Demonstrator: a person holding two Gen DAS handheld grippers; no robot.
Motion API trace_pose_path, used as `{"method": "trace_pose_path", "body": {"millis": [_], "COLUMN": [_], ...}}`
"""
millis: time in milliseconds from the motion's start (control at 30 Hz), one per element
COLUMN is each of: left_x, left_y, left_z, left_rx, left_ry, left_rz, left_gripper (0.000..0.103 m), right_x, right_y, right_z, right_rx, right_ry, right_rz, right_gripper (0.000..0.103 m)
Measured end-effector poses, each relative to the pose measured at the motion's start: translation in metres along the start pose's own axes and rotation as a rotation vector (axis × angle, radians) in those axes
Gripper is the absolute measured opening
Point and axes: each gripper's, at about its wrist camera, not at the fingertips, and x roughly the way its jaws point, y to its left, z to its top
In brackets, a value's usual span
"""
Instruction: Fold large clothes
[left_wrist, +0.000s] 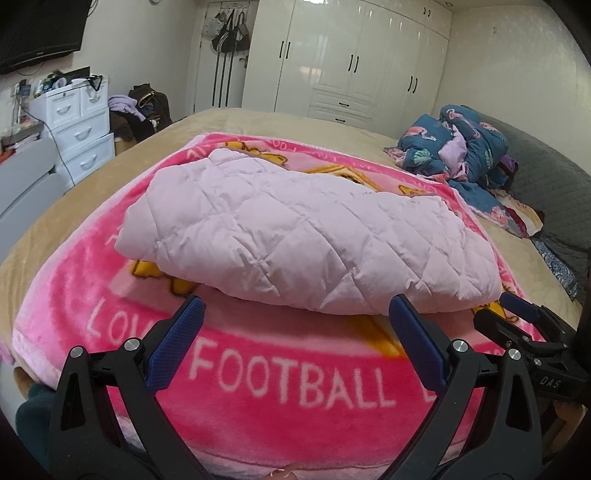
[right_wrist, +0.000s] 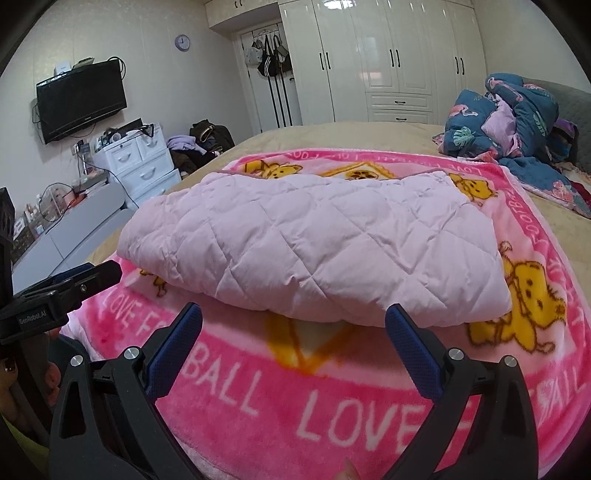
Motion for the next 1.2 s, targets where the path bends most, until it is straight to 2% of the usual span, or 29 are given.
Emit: {"method": "trace_pose_path", "body": {"millis": [1200], "left_x": [-0.0036], "left_y": [0.0028], "left_z": [0.0002], "left_rx": [0.003], "left_ry": [-0.001], "left_rz": [0.026], "left_gripper": [0.094], "right_x": [0.0061], "right_y": [0.0031], "right_z": [-0.0015], "right_rx": [-0.009], "right_ry": [0.018], "right_rz": [0.009], "right_gripper": [0.099]}}
